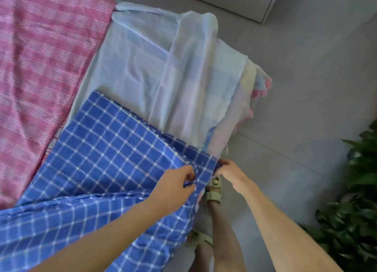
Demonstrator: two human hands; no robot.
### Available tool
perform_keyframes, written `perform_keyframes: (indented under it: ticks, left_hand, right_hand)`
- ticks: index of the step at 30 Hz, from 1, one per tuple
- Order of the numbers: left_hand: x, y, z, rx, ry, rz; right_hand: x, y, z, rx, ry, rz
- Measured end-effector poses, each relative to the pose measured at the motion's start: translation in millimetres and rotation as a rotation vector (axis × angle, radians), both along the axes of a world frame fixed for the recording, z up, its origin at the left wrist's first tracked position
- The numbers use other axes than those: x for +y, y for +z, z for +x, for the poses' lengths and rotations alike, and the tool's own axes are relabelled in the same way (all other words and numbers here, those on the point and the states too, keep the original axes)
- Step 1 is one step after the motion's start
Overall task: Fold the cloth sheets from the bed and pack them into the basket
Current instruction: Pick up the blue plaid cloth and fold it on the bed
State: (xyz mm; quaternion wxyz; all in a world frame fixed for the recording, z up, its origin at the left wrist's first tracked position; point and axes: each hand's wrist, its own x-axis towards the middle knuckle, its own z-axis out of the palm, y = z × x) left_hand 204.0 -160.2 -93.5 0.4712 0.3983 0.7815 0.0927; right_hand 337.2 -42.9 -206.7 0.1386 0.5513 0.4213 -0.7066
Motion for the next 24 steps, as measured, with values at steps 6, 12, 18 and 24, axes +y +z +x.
perform_keyframes:
  ticks: [6, 12, 18, 24]
  left_hand:
    - [-2.0, 11.9, 11.7, 0.053, -0.079, 0.038]
    - [-6.6, 41.8, 18.9, -0.021, 0.101, 0.065]
    - [-30.2, 75.1, 22.3, -0.122, 0.371, 0.08]
    - [-57.0, 89.6, 5.8, -0.064, 0.392, 0.041]
  right_hand:
    - [-14.7, 22.1, 42.3, 0.083, -0.204, 0.078]
    - [-48.9, 76.0, 52.9, 0.084, -0.321, 0.415]
    - [-91.9, 132.6, 14.9, -0.024, -0.009, 0.888]
    - [-130.2, 167.9, -18.2, 0.11, 0.19, 1.204]
